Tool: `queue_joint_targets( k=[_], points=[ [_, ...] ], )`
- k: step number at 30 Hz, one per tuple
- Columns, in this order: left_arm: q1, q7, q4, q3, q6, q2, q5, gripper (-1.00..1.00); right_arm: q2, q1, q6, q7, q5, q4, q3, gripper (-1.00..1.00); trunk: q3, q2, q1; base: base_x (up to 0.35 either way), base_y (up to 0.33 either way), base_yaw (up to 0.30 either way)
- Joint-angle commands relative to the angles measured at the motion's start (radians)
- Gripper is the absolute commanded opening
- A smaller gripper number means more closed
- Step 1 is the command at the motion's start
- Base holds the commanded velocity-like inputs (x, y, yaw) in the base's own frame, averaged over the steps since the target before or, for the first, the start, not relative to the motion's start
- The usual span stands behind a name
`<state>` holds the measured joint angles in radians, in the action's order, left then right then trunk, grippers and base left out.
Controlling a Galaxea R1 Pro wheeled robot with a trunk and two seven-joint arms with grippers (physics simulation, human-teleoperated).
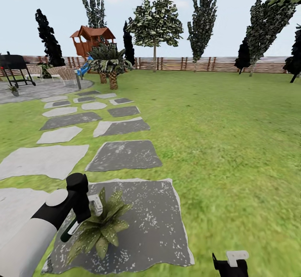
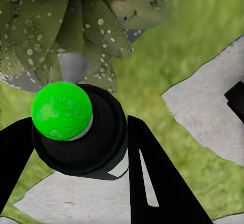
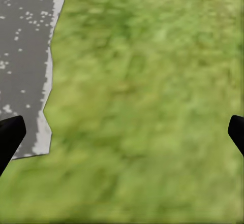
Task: Pick up the pesticide atomizer in the garden and spray insectifuge to fully cover both potted plants in the garden.
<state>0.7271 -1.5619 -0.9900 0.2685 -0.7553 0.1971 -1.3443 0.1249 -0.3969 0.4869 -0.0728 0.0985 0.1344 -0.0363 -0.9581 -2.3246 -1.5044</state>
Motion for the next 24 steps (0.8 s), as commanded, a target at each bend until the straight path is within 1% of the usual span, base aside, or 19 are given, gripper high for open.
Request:
queue_joint_targets(
  k=[1, 6, 10, 14, 21, 24],
  points=[
    [0.001, -0.009, -0.001, 0.003, -0.010, 0.001, -0.007, -1.00, 0.000, -0.001, 0.002, -0.005, 0.010, -0.001, -0.004, 1.00, -0.001, 0.000, 0.000, 0.000, 0.000, -0.013],
    [0.001, -0.009, -0.001, 0.002, -0.010, 0.001, -0.008, -1.00, 0.000, 0.000, 0.002, -0.005, 0.010, -0.001, -0.004, 1.00, -0.001, 0.000, 0.000, 0.001, 0.002, -0.003],
    [0.002, -0.009, -0.001, 0.002, -0.010, 0.000, -0.008, -1.00, -0.001, 0.000, 0.002, -0.005, 0.010, -0.001, -0.004, 1.00, -0.001, 0.000, 0.000, 0.103, 0.108, 0.000],
    [0.003, -0.009, -0.001, 0.002, -0.010, 0.001, -0.009, -1.00, 0.000, 0.000, 0.002, -0.005, 0.010, -0.001, -0.004, 1.00, -0.001, 0.000, 0.000, 0.023, 0.023, 0.000],
    [-0.001, -0.009, -0.001, 0.004, -0.009, 0.005, -0.011, -1.00, 0.000, 0.000, 0.002, -0.005, 0.010, -0.001, -0.004, 1.00, -0.001, 0.000, 0.000, 0.001, 0.001, 0.000],
    [0.000, -0.009, -0.001, 0.002, -0.009, 0.003, -0.011, -1.00, 0.000, 0.000, 0.002, -0.005, 0.010, -0.001, -0.003, 1.00, -0.001, 0.000, 0.000, 0.000, -0.141, 0.000]
  ],
)
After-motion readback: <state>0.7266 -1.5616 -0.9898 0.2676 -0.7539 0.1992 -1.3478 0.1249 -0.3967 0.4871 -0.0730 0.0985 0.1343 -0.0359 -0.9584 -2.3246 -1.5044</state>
